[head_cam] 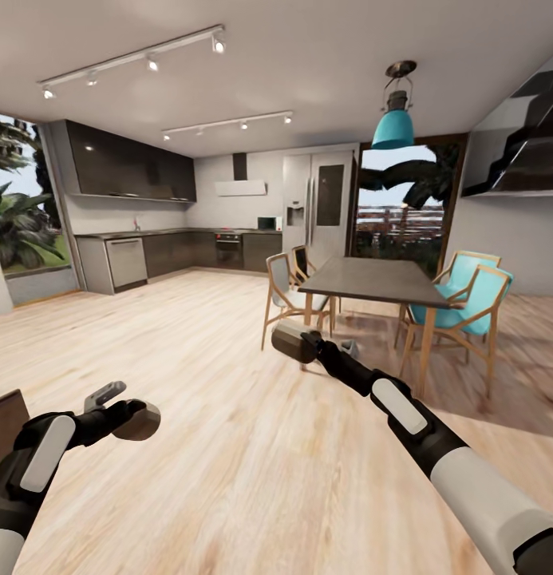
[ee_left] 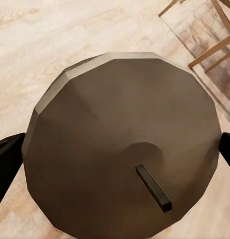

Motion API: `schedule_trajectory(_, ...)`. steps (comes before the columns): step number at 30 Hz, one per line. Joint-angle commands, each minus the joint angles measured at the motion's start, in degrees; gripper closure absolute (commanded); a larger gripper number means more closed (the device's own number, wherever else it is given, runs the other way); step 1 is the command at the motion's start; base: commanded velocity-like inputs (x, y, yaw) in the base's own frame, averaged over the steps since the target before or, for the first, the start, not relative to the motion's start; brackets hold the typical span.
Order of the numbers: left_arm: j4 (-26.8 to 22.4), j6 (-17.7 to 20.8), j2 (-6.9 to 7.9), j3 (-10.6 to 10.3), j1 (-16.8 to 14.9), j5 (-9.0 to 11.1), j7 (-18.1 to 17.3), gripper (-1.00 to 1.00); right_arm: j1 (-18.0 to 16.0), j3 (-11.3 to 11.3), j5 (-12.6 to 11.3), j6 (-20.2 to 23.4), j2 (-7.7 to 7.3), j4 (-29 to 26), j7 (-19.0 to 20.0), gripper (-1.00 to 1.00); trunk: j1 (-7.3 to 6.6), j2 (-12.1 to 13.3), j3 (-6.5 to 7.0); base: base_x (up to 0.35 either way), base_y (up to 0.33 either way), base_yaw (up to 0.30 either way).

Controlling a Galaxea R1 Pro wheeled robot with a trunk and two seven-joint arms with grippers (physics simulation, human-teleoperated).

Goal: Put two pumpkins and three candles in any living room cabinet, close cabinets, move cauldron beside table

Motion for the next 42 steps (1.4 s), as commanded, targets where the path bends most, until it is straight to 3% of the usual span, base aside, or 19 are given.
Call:
schedule_trajectory(1, -0.06, 0.23, -0.02, 0.01, -0.05, 0.61, 0.55, 1.00, -0.05, 0.12, -0.68, 0.12, -0.07, -0.08, -0.01, 1.00, 0.01, -0.03, -0.10, 0.263, -0.210, 0.244)
schedule_trajectory(21, -0.06, 0.20, -0.01, -0.71, -0.05, 0.57, 0.45, 1.00, -0.06, 0.12, -0.38, 0.21, -0.05, -0.19, -1.37, 1.00, 0.01, -0.03, -0.72, 0.215, -0.229, 0.259)
schedule_trajectory(42, -0.06, 0.03, -0.03, -0.80, -0.05, 0.54, 0.27, 1.00, -0.05, 0.12, -0.25, 0.21, 0.08, -0.14, -1.84, 1.00, 0.01, -0.03, -1.28, 0.032, -0.038, 0.269)
